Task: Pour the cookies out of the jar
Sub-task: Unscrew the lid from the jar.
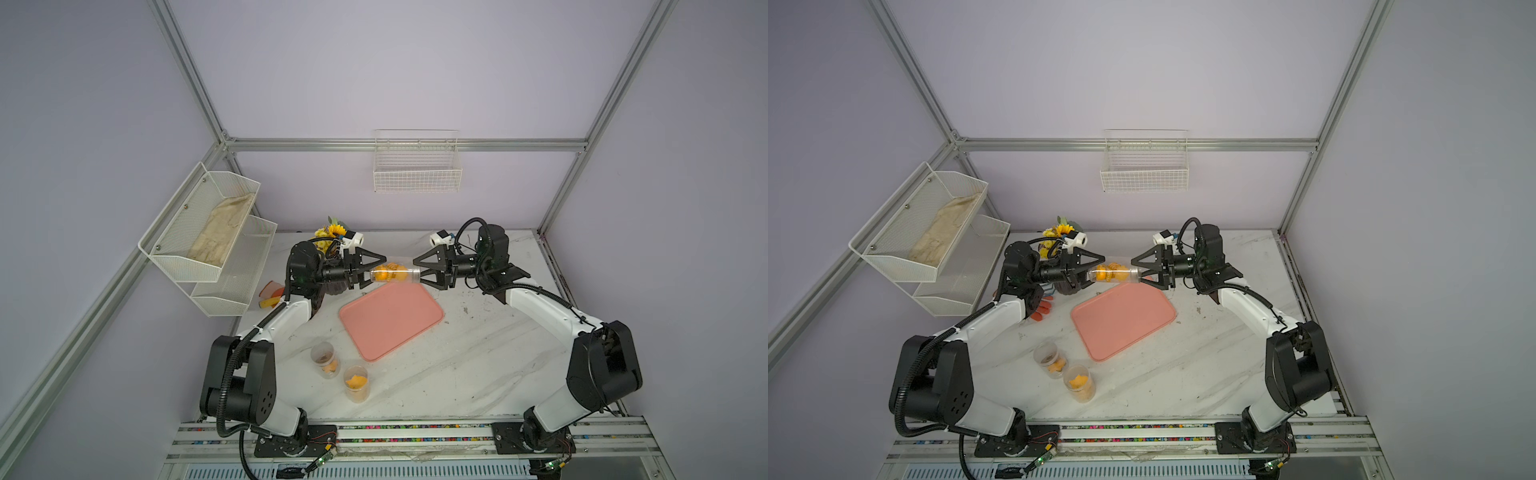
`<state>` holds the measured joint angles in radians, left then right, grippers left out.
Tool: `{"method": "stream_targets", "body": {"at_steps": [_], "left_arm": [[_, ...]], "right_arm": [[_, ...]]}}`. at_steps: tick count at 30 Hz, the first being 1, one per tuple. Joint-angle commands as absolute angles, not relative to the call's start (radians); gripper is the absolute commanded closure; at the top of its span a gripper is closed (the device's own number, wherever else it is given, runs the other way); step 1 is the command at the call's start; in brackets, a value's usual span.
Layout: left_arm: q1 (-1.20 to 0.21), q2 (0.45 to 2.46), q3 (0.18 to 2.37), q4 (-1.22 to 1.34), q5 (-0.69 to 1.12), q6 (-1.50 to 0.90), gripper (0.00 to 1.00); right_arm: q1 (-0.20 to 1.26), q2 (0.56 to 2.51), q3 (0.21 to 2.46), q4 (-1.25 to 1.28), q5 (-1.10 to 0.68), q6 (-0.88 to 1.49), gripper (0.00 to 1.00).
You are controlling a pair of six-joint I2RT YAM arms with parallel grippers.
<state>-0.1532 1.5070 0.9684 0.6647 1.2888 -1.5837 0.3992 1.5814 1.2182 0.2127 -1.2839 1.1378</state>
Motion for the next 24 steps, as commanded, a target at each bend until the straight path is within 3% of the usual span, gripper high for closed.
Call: {"method": "stream_targets", "body": {"at_steps": [1, 5, 14, 24], "left_arm": [[-0.153, 1.494, 0.997, 0.699, 1.276, -1.601, 0.36], [-0.153, 1.503, 1.004, 0.699, 1.276, -1.603, 0.36], [-0.157, 1.509, 1.003, 0.722, 1.276, -1.622, 0.36], [-0.158, 1.524, 1.001, 0.727, 1.278, -1.628, 0.4]], "right_arm": [[0.404, 1.54, 1.246, -0.007, -1.278, 0.863, 0.45], [0.405, 1.49, 1.2, -0.063, -1.166, 0.651, 0.44], [0.404, 1.482, 1.137, 0.035, -1.177, 0.3, 0.44], [0.409, 1.476, 1.12, 0.154, -1.047, -0.024, 0.46]]}}
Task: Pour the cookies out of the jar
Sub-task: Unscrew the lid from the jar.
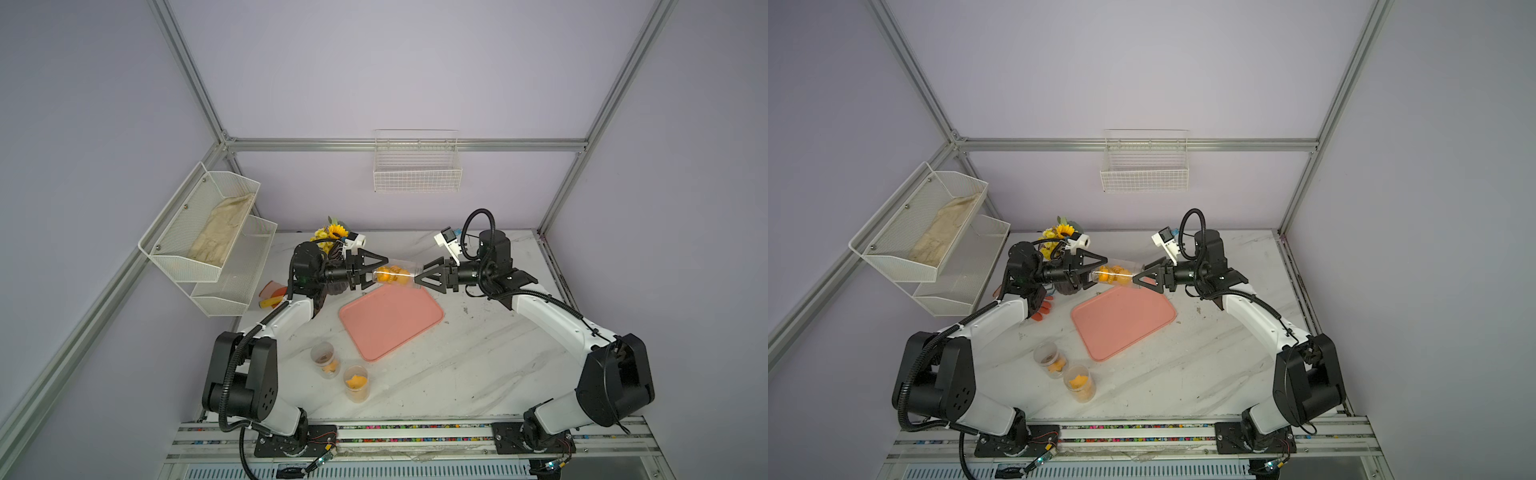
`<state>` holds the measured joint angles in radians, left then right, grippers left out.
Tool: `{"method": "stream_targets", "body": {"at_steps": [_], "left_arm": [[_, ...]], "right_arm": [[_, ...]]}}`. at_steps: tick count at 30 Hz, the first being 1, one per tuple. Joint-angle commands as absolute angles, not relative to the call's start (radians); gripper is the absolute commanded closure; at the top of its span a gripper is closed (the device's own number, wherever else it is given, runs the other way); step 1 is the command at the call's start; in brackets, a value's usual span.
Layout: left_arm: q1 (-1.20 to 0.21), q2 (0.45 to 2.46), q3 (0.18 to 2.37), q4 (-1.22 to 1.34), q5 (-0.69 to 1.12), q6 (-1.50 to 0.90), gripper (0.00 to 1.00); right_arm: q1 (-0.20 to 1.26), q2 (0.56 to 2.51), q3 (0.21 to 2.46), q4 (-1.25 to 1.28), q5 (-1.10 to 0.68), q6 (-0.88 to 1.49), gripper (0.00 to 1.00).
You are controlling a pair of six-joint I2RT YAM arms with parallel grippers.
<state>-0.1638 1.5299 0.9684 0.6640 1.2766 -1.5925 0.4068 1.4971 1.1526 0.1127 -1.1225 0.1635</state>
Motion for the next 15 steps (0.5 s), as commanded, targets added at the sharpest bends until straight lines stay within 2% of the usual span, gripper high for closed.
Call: {"method": "stream_targets", "body": {"at_steps": [1, 8, 11, 15], "left_arm": [[-0.158, 1.525, 1.003, 0.729, 1.278, -1.629, 0.41], [-0.158, 1.552, 1.018, 0.735, 1.279, -1.637, 0.41], [-0.158, 1.561, 1.021, 0.752, 1.28, -1.65, 0.42], [-0.158, 1.572, 1.023, 0.773, 1.278, -1.668, 0.42]], "right_arm": [[0.413, 1.468, 1.117, 0.149, -1.034, -0.064, 0.46], [0.463, 1.393, 1.112, -0.071, -0.914, -0.521, 0.49], [0.486, 1.34, 1.076, -0.088, -0.828, -0.671, 0.44], [0.531, 1.303, 1.05, -0.114, -0.675, -0.861, 0.44]]}}
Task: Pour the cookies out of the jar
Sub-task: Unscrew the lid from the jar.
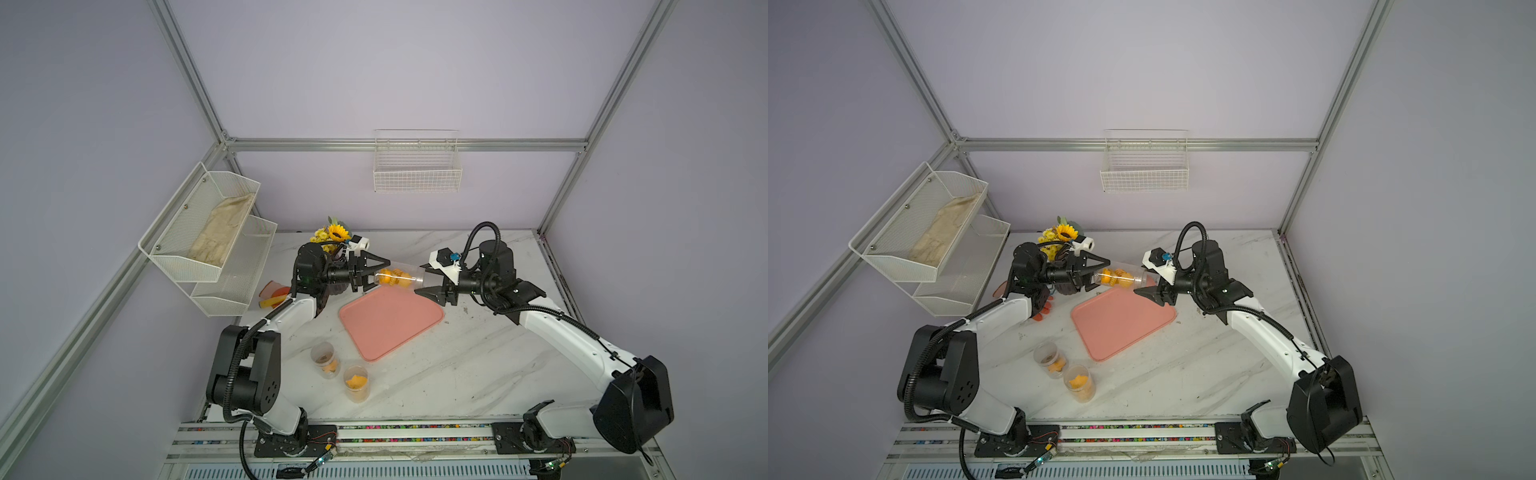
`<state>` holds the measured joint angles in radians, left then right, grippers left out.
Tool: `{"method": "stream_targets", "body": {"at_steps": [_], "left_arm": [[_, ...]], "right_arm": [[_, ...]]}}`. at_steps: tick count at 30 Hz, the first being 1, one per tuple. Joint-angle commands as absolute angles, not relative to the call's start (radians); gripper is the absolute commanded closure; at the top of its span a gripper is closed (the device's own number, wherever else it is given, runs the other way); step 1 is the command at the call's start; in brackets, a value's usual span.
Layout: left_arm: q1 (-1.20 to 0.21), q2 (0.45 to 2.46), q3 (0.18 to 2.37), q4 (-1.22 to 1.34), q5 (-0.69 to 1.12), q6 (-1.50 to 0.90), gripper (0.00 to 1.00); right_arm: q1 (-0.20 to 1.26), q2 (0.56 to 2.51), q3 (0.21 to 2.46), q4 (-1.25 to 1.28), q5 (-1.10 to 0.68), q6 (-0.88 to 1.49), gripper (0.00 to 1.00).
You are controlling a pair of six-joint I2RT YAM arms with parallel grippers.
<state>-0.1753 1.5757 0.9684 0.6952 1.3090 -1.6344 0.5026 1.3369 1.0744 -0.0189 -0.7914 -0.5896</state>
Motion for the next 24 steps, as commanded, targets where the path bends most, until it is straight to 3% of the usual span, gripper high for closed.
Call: {"method": "stream_targets", "body": {"at_steps": [1, 12, 24], "left_arm": [[-0.158, 1.574, 1.023, 0.774, 1.278, -1.668, 0.42], [-0.157, 1.582, 1.02, 0.77, 1.272, -1.671, 0.43], [-0.141, 1.607, 1.036, 0.771, 1.272, -1.673, 0.44]], "right_arm": [[0.541, 1.302, 1.049, -0.127, -0.645, -0.903, 0.44], [0.683, 1.255, 0.951, -0.049, -0.239, -1.271, 0.45], [0.695, 1.168, 0.889, -0.047, -0.151, -1.304, 0.47]]}}
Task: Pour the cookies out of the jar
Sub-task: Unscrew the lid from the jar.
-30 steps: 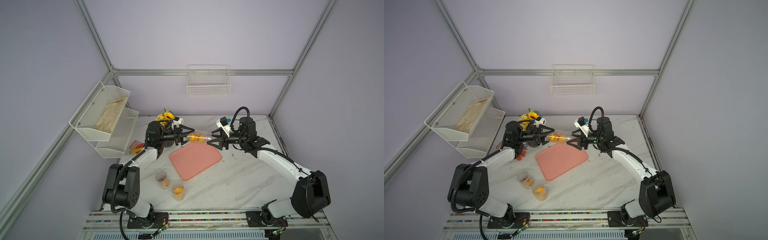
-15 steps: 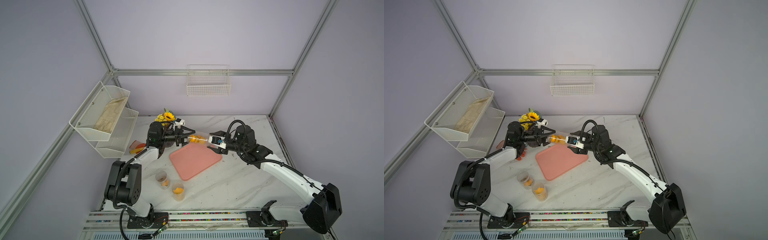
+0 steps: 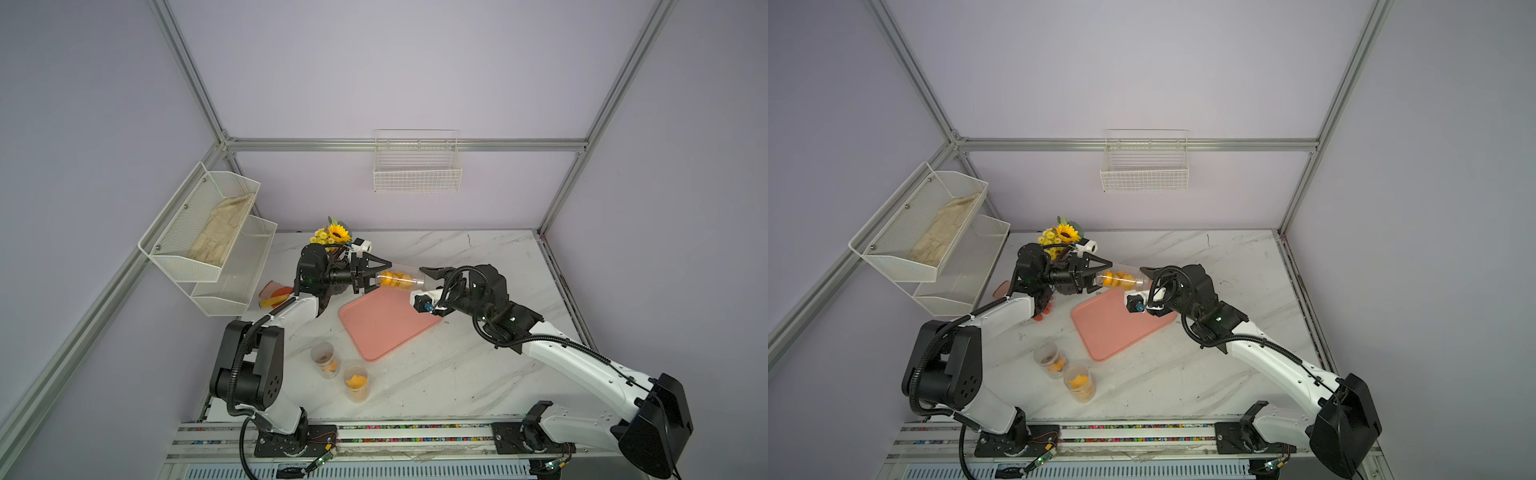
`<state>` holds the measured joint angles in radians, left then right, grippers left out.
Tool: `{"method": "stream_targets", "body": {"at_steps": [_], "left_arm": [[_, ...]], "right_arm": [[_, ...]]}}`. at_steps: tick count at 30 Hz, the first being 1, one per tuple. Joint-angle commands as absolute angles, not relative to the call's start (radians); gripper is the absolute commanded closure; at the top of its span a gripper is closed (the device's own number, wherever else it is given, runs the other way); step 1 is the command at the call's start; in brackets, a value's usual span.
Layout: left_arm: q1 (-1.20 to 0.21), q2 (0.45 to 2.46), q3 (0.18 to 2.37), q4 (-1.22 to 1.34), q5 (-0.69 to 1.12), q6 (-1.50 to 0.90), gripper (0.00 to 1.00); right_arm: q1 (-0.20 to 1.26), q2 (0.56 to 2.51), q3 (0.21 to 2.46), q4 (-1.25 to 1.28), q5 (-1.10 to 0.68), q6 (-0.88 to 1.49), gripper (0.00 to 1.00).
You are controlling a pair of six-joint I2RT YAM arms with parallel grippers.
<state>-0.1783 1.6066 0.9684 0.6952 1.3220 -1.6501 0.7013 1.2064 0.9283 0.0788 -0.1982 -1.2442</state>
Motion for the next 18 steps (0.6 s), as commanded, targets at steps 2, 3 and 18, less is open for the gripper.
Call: {"method": "stream_targets", "body": {"at_steps": [2, 3, 18], "left_arm": [[-0.141, 1.616, 1.044, 0.773, 1.272, -1.676, 0.44], [-0.14, 1.618, 1.047, 0.774, 1.272, -1.678, 0.44], [-0.153, 1.652, 1.063, 0.813, 1.259, -1.706, 0.44]], "right_arm": [[0.695, 1.148, 0.878, -0.046, -0.142, -1.3, 0.46], [0.696, 1.142, 0.874, -0.049, -0.135, -1.301, 0.47], [0.696, 1.157, 0.919, -0.069, -0.261, -1.114, 0.03]]}}
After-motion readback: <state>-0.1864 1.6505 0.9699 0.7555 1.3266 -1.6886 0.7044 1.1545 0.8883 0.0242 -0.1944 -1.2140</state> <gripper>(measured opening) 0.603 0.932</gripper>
